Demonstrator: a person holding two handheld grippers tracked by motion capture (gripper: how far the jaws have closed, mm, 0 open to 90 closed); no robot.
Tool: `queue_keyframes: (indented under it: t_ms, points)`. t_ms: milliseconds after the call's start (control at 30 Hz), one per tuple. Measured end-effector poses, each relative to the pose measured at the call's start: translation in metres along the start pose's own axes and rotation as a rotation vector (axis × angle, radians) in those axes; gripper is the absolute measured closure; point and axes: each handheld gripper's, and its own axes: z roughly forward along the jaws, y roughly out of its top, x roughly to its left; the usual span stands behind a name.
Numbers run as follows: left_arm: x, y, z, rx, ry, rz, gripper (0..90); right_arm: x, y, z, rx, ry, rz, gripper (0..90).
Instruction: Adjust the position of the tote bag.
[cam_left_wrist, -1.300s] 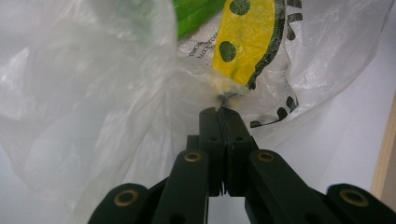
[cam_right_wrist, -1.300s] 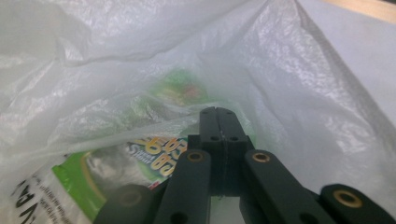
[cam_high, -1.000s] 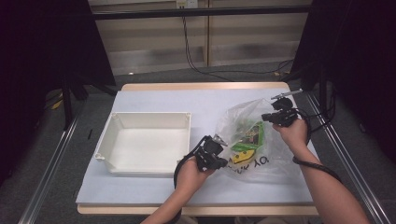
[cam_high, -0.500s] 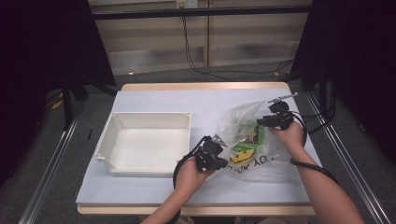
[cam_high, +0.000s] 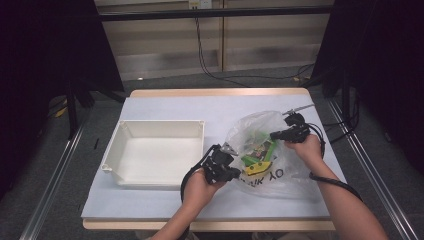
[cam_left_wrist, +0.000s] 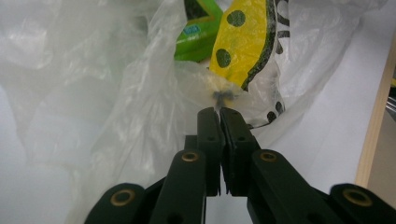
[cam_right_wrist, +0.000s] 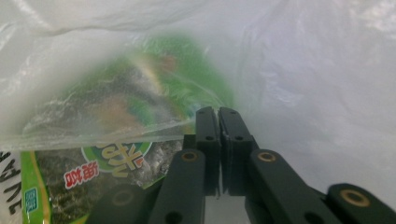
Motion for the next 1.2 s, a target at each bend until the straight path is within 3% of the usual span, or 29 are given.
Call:
queue_keyframes:
  t_ms: [267, 467, 533, 567, 633, 700, 800, 867, 933, 1100, 1200]
  points:
    - [0.000, 0.000, -0.005, -0.035, -0.008, -0.007, 87.1, 0.024, -0.008, -0.001, 0.024, 0.044, -0.045, 90.0]
    - [0.000, 0.000, -0.001, -0.030, -0.005, -0.007, 84.7, 0.036, -0.009, -0.001, 0.032, 0.068, -0.051, 90.0]
    - [0.002, -0.001, 0.001, -0.008, -0.001, 0.007, 85.3, 0.038, -0.007, -0.004, 0.023, 0.049, -0.053, 90.0]
    - [0.002, -0.001, 0.002, -0.021, -0.007, -0.008, 86.8, 0.037, -0.006, -0.006, 0.016, 0.041, -0.045, 90.0]
    - [0.004, 0.000, -0.001, 0.000, -0.007, 0.008, 90.0, 0.033, -0.004, -0.010, -0.020, 0.055, -0.021, 90.0]
    - [0.002, 0.000, 0.000, -0.018, -0.008, -0.023, 90.0, 0.029, 0.000, -0.015, -0.046, 0.075, 0.013, 90.0]
    - [0.003, 0.002, -0.001, 0.017, -0.007, 0.008, 90.0, 0.025, 0.006, -0.022, -0.064, 0.050, 0.013, 90.0]
    - [0.000, 0.001, 0.003, 0.001, 0.001, -0.031, 90.0, 0.020, 0.008, -0.027, -0.077, 0.028, 0.029, 90.0]
    - [0.004, 0.001, 0.003, 0.051, -0.005, 0.008, 90.0, 0.012, 0.008, -0.028, -0.073, 0.009, 0.040, 90.0]
    - [0.007, -0.002, 0.005, 0.064, -0.002, -0.009, 90.0, -0.008, 0.005, -0.023, -0.056, -0.013, 0.089, 90.0]
    - [0.008, -0.004, 0.004, 0.082, 0.001, -0.009, 90.0, -0.016, 0.003, -0.020, -0.038, -0.055, 0.073, 90.0]
